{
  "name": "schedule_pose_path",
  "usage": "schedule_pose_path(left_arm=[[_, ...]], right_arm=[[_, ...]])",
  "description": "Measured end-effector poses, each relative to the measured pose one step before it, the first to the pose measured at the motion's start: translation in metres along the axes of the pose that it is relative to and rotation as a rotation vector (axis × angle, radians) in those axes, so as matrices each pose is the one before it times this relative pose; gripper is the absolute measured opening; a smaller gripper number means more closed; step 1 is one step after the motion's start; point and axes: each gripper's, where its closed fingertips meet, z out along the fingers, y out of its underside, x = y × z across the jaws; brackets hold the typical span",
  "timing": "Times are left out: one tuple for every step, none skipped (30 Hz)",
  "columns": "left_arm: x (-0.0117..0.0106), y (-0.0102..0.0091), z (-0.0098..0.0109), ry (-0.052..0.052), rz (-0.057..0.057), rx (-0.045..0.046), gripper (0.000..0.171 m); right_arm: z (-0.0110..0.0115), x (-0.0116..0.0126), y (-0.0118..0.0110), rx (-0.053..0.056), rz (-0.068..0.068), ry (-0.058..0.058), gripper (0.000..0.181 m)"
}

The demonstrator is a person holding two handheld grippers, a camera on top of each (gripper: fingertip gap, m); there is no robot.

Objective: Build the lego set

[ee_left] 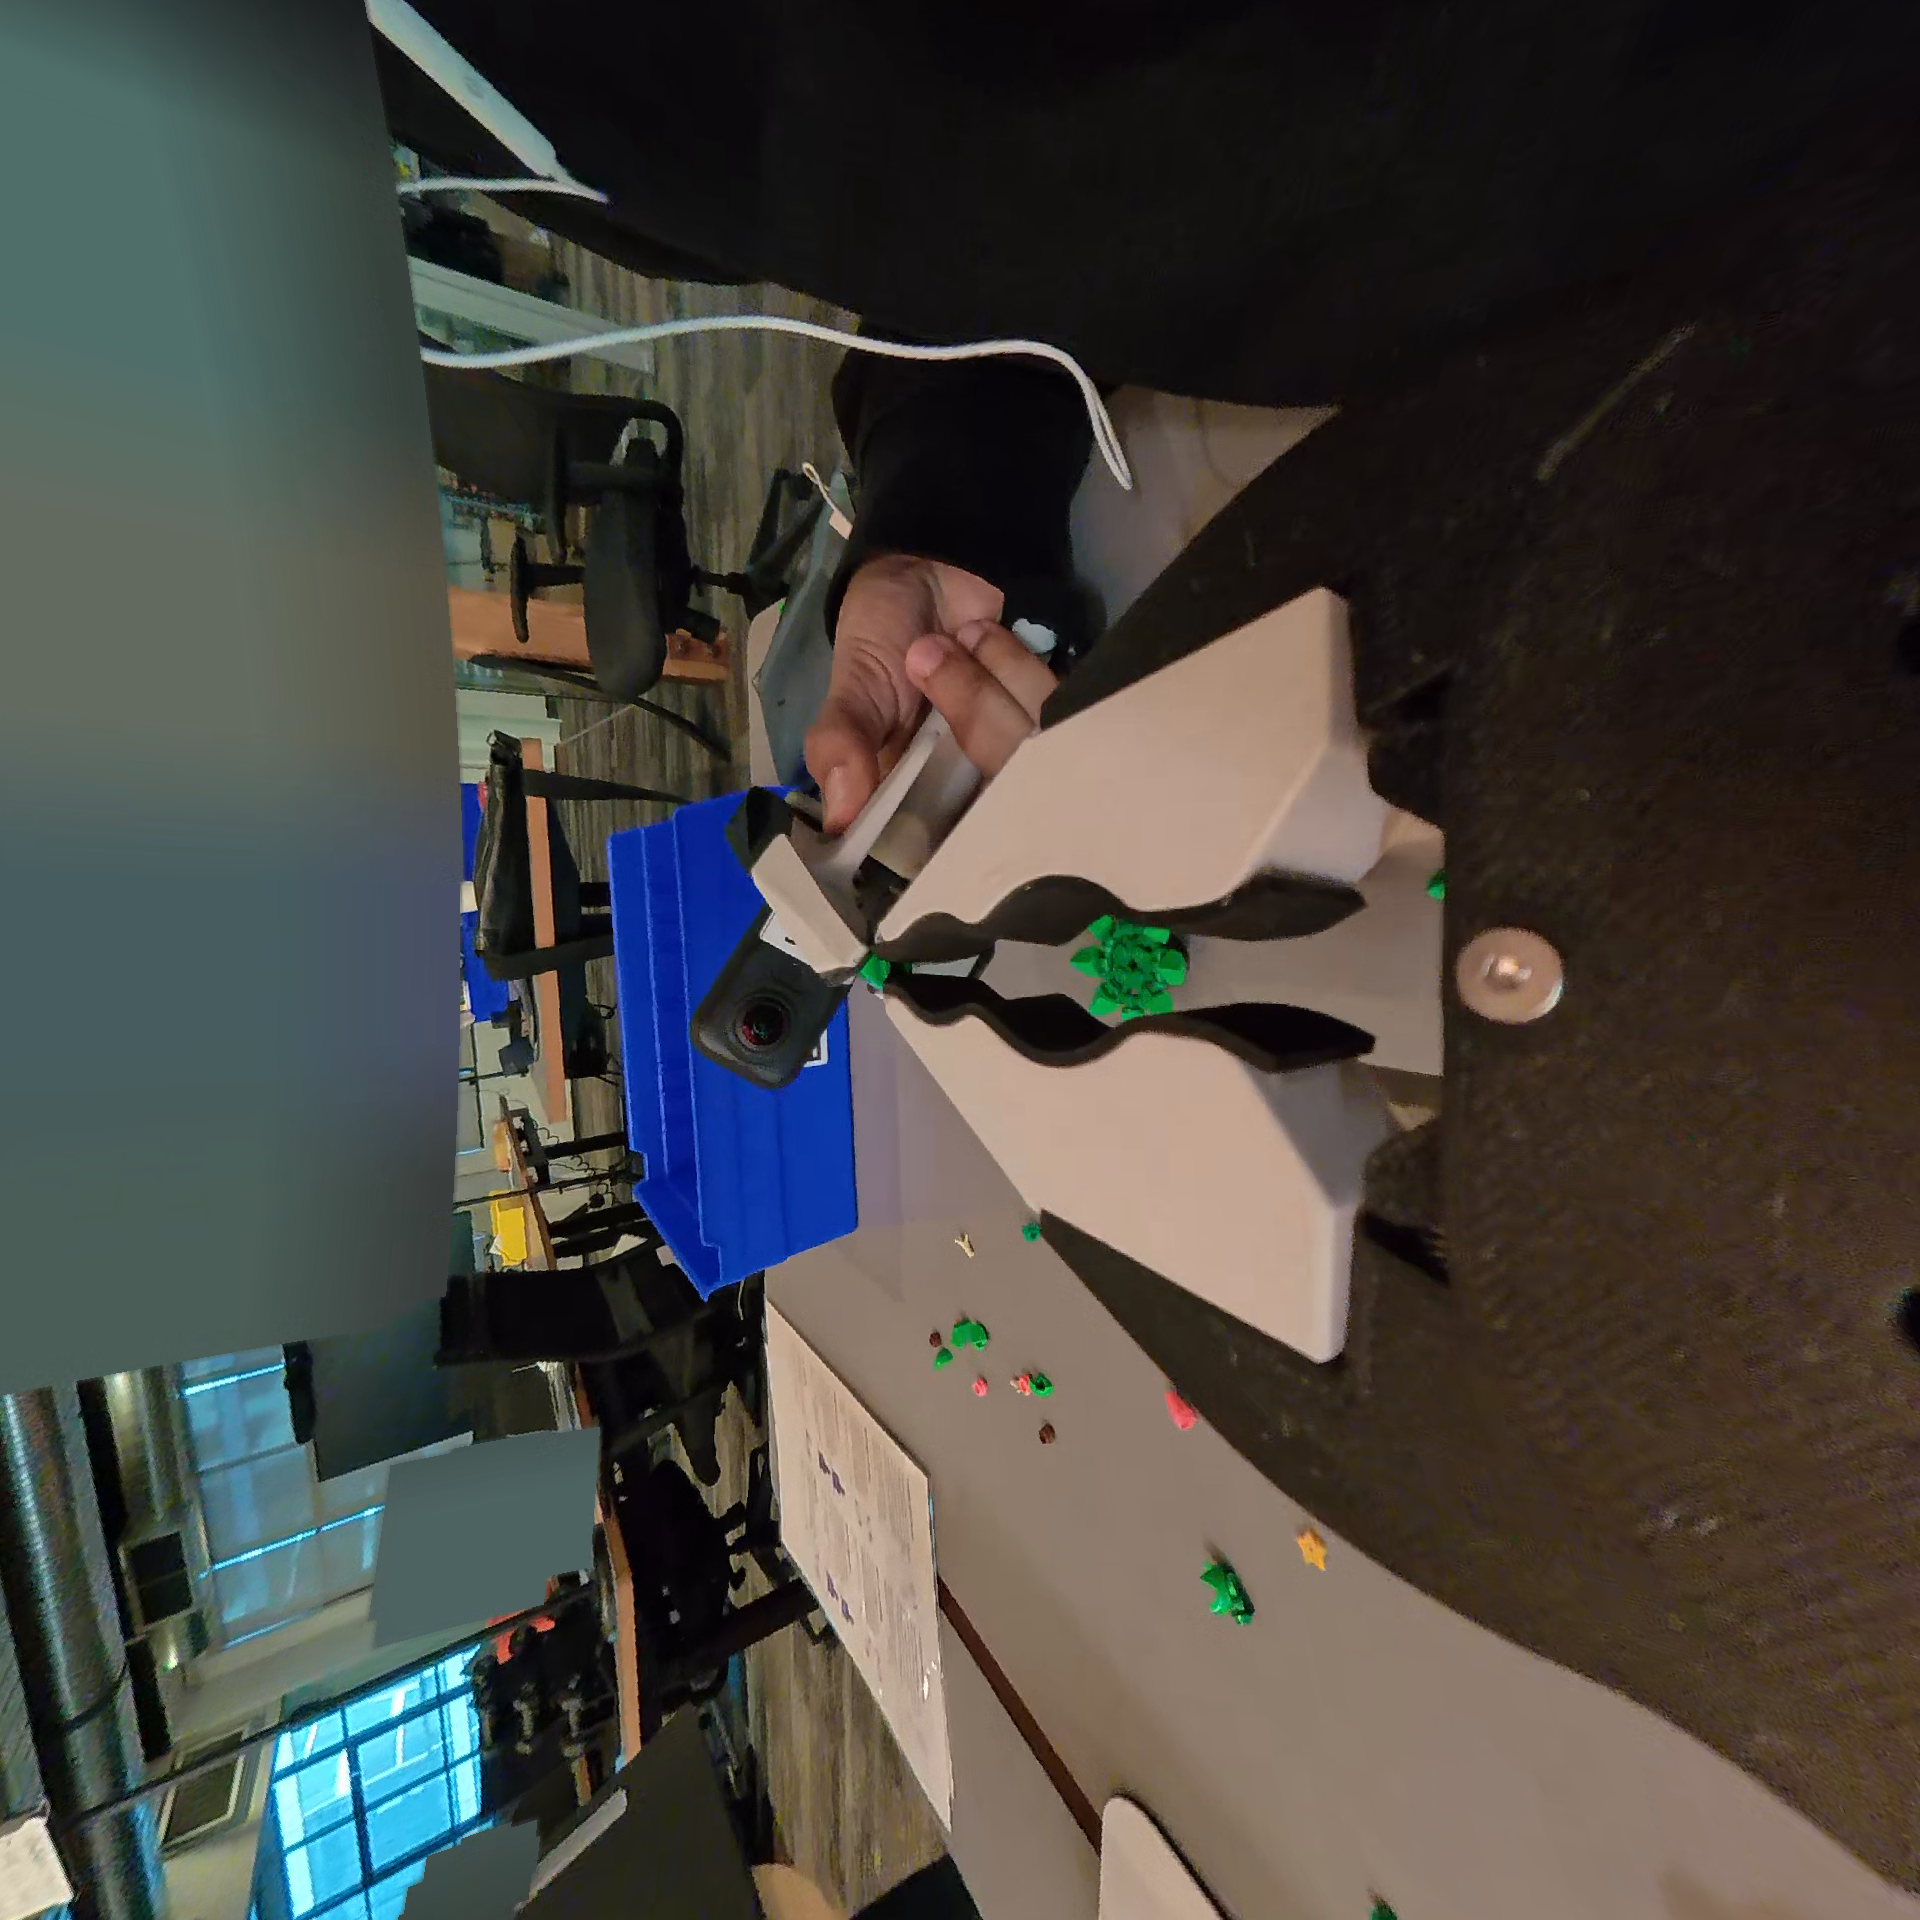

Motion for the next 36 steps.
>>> schedule_pose_path(left_arm=[[0.00061,-0.00055,-0.00002,0.0057,-0.0108,0.00293,0.0],[0.00067,-0.00037,-0.0001,0.0074,-0.0113,0.00231,0.0],[0.00043,-0.00008,-0.0001,0.0074,-0.0124,0.00034,0.0],[0.00013,0.0007,0.00007,0.0056,-0.008,-0.00464,0.0],[-0.00048,0.00159,0.00021,0.0038,-0.0076,-0.00948,0.0],[-0.00024,0.00161,0.00028,0.0064,-0.011,-0.00836,0.0],[-0.00002,0.00084,0.00009,0.0096,-0.0173,-0.0045,0.0],[0.00041,0.00034,0.00009,0.0138,-0.0195,-0.00275,0.0],[0.00022,0.00068,0.00012,0.0152,-0.0201,-0.00784,0.0],[0.00039,0.0007,-0.00007,0.0168,-0.0185,-0.00851,0.0],[0.00054,0.00058,-0.00028,0.0168,-0.0161,-0.00714,0.0],[0.00066,0.00054,-0.00028,0.0132,-0.01,-0.00577,0.0],[0.00063,0.00042,-0.00011,0.0109,-0.0069,-0.00543,0.0],[0.0009,-0.00001,-0.00025,0.0101,-0.0052,-0.00341,0.0],[0.00056,-0.00015,-0.00028,0.0062,-0.0024,-0.00139,0.0],[0.00059,-0.00022,-0.0002,0.0061,-0.0032,-0.00021,0.0],[0.00005,-0.00002,-0.00016,0.0039,-0.0037,-0.0019,0.0],[-0.00022,0.00048,-0.00017,0.0021,0.0003,-0.00387,0.0],[-0.00018,0.00041,-0.00043,0.0005,0.0032,-0.00212,0.0],[-0.00016,0.00009,-0.00051,-0.0024,0.0095,0.00238,0.0],[-0.00107,0.00031,-0.0007,-0.0124,0.018,0.00284,0.0],[-0.00281,0.00168,-0.00051,-0.0241,0.0255,-0.00613,0.0],[-0.00317,0.0033,-0.0005,-0.0176,0.0208,-0.01971,0.0],[-0.00332,0.00383,-0.0004,-0.0104,0.0077,-0.02654,0.0],[-0.00307,0.00059,-0.00186,-0.0024,-0.0056,-0.00893,0.014],[-0.00351,-0.00129,-0.00363,0.0002,-0.0197,0.00085,0.025],[-0.00695,-0.00314,-0.00565,-0.0182,-0.0249,0.01312,0.033],[-0.00848,-0.00428,-0.00721,-0.028,-0.0231,0.0249,0.035],[-0.00933,-0.00401,-0.00766,-0.0317,-0.0246,0.0279,0.035],[-0.00906,-0.003,-0.00729,-0.0307,-0.0268,0.02418,0.035],[-0.00841,-0.0016,-0.00617,-0.0293,-0.0265,0.0177,0.034],[-0.00652,-0.00055,-0.00513,-0.023,-0.0234,0.014,0.034],[-0.0049,0.00052,-0.00387,-0.0197,-0.0221,0.00962,0.033],[-0.00356,0.0012,-0.00267,-0.0156,-0.0196,0.00403,0.032],[-0.00274,0.00187,-0.00198,-0.0144,-0.0145,-0.00161,0.031],[-0.002,0.00195,-0.00155,-0.012,-0.0063,-0.00498,0.032]], right_arm=[[0.00015,-0.00084,0.00041,-0.0033,-0.0056,-0.0023,0.006],[0.00015,-0.00053,0.00049,-0.0046,-0.0065,0.0006,0.006],[-0.0001,0.00014,0.00042,-0.005,-0.0088,0.0055,0.006],[-0.0005,0.00085,0.00039,-0.006,-0.009,0.0111,0.006],[-0.00066,0.00142,0.0004,-0.0064,-0.0089,0.0145,0.006],[-0.00053,0.00114,0.00048,-0.0068,-0.0105,0.0139,0.006],[-0.00024,0.00031,0.00059,-0.0064,-0.0124,0.0106,0.004],[-0.00028,0.00011,0.00068,-0.0074,-0.0092,0.0067,0.004],[-0.00027,0.00031,0.00076,-0.0075,-0.007,0.0067,0.005],[-0.00007,0.00023,0.00094,-0.0088,-0.0066,0.0063,0.004],[0.00013,0.00001,0.00109,-0.009,-0.0053,0.0043,0.004],[0.00002,-0.00005,0.00094,-0.0078,-0.0029,0.0022,0.004],[0.00016,-0.00033,0.00095,-0.0067,0.0018,-0.0024,0.004],[0.00029,-0.00057,0.00076,-0.0048,0.003,-0.005,0.004],[0.00036,-0.00047,0.00035,-0.0025,0.0014,-0.0044,0.004],[0.00033,-0.00051,0.00032,-0.0024,0.0011,-0.0038,0.004],[0.00013,0.00032,0.00013,-0.001,-0.0006,0.0013,0.004],[0.00028,0.00055,0.00025,-0.0017,-0.0016,0.0038,0.004],[0.00028,0.0005,0.00012,-0.0008,0.0,0.0026,0.004],[0.00054,0.00088,0.00005,-0.0003,0.0007,0.0039,0.004],[0.00046,0.00253,-0.00076,0.004,-0.0044,0.0161,0.004],[0.00019,0.0046,-0.0007,0.0053,-0.0106,0.0311,0.004],[0.00012,0.00688,0.00044,-0.0033,-0.0178,0.0484,0.004],[0.00059,0.01051,0.00235,-0.0156,-0.0316,0.0778,0.003],[0.00054,0.01247,0.00441,-0.0299,-0.0418,0.0977,0.003],[0.00094,0.01283,0.0068,-0.0499,-0.0608,0.11,0.003],[0.00138,0.01482,0.00861,-0.065,-0.084,0.1359,0.004],[0.0028,0.01063,0.00993,-0.073,-0.0867,0.122,0.004],[0.00451,0.0006,0.00841,-0.0626,-0.063,0.0622,0.004],[0.00555,-0.0046,0.00676,-0.0494,-0.0327,0.0225,0.004],[0.0064,-0.00459,0.00626,-0.0421,-0.0083,0.0101,0.004],[0.0071,-0.00232,0.0065,-0.0387,0.0052,0.0129,0.004],[0.00726,-0.00156,0.00615,-0.0323,0.0038,0.0089,0.005],[0.00677,0.0005,0.00566,-0.0266,0.0041,0.0152,0.005],[0.00524,0.00287,0.00522,-0.027,0.0019,0.0286,0.005],[0.0026,0.00338,0.00311,-0.0229,-0.0055,0.0349,0.005]])
